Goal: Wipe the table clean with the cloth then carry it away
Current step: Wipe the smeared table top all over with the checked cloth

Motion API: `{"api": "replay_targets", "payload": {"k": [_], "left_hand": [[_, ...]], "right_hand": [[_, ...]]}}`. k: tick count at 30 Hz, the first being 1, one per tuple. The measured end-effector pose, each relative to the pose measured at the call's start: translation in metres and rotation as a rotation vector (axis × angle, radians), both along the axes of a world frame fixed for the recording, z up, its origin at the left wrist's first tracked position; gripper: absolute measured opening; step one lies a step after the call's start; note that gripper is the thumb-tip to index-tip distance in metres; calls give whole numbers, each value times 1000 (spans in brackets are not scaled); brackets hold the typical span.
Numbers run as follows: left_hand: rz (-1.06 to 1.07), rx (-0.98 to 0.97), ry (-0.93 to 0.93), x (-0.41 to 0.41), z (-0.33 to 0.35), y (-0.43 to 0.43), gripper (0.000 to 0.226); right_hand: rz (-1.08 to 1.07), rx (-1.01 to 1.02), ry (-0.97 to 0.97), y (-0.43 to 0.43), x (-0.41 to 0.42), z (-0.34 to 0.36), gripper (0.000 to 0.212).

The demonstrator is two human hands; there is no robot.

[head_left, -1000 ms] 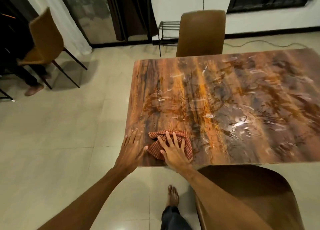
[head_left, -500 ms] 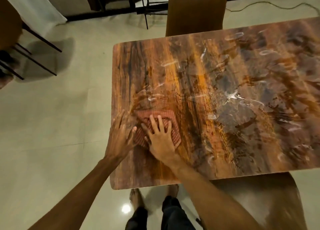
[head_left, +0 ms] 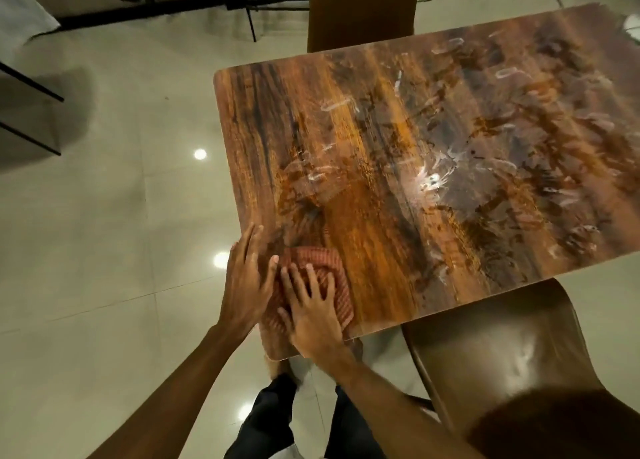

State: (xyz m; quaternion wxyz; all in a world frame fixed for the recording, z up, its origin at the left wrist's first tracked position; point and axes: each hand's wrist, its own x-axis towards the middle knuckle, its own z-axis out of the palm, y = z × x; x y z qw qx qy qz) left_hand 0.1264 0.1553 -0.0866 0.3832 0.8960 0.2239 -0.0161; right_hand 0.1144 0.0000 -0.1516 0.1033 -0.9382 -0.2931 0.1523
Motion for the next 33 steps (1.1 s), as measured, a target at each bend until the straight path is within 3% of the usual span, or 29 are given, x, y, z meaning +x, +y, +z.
{"api": "replay_targets", "payload": {"k": [3, 8, 12, 16, 20, 23, 25, 29, 31, 33], "left_hand": [[19, 27, -12, -19, -6, 23, 64], [-1, 32, 8, -40, -19, 44, 65], [-38, 14, -3, -38, -16, 42, 63], [-55, 4, -21, -23, -9, 29, 64], [-94, -35, -24, -5, -3, -1, 65], [-114, -31, -35, 8, 4, -35, 65], [-123, 6, -23, 16, 6, -58, 67], [-146, 46, 13, 34, 7, -100, 66], [-154, 32, 10, 44, 7, -116, 64], [-168, 18, 5, 54, 6, -127, 62]], "right_hand": [[20, 26, 24, -20, -18, -1, 75], [-341, -143, 19, -35, 42, 11, 76], [-159, -111, -7, 21, -10, 7, 70], [-101, -58, 22, -28, -29, 2, 61], [-441, -134, 21, -124, 31, 5, 63], [-694, -203, 28, -145, 73, 11, 60], [-604, -216, 22, -128, 68, 13, 59], [-229, -118, 29, -129, 33, 6, 58], [-264, -81, -5, -171, 61, 1, 60], [-437, -120, -9, -216, 106, 1, 62]]}}
